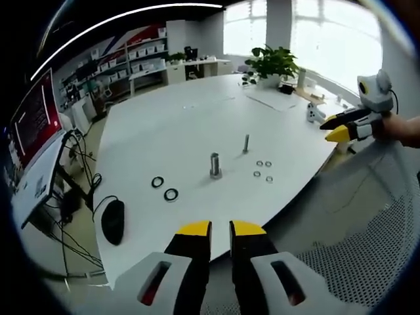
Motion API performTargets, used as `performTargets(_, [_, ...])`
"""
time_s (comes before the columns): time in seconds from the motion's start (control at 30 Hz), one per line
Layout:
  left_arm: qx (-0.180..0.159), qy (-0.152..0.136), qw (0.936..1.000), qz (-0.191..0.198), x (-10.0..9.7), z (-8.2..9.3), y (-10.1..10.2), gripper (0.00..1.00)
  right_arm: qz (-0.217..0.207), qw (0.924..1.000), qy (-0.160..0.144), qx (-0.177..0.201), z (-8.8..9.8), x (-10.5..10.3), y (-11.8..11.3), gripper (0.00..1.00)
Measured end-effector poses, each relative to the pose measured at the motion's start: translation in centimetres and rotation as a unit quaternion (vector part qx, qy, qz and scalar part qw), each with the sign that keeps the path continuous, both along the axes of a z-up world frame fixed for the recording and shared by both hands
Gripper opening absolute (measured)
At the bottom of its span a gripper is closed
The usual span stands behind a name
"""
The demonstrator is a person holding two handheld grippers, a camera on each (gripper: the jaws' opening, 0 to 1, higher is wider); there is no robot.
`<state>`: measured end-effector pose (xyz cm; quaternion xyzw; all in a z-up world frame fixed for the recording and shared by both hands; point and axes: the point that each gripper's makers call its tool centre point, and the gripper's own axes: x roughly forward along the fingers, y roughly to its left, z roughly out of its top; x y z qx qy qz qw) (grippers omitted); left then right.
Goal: Place the washer onto the threaded stud by aligning its center hole with the stud, sliding it down to the base, and recovering from edge contact or off-axis alignment until the washer reaches the visible bottom stop.
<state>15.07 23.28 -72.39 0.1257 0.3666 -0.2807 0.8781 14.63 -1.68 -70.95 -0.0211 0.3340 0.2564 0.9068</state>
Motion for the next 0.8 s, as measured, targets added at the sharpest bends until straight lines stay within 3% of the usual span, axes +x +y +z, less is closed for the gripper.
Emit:
performTargets(0.2, [-0.007, -0.004, 0.9996, 0.028, 0.5, 0.2, 0.9, 0.08, 0.004, 0.9996, -0.011, 0.026, 0.8, 0.1, 0.6, 0.36])
performTargets(0.47, [0.012, 0.005, 0.9993, 0.034, 0.5, -0.4, 1.5, 0.08, 0.021, 0.9992, -0.008, 0.034, 0.7, -0.2, 1.4, 0.36])
performTargets(0.8, [0.01, 0.001, 0.9995, 0.031, 0.4, -0.1, 1.3, 0.08, 0.02, 0.9993, -0.006, 0.029, 0.5, -0.3, 1.3, 0.36])
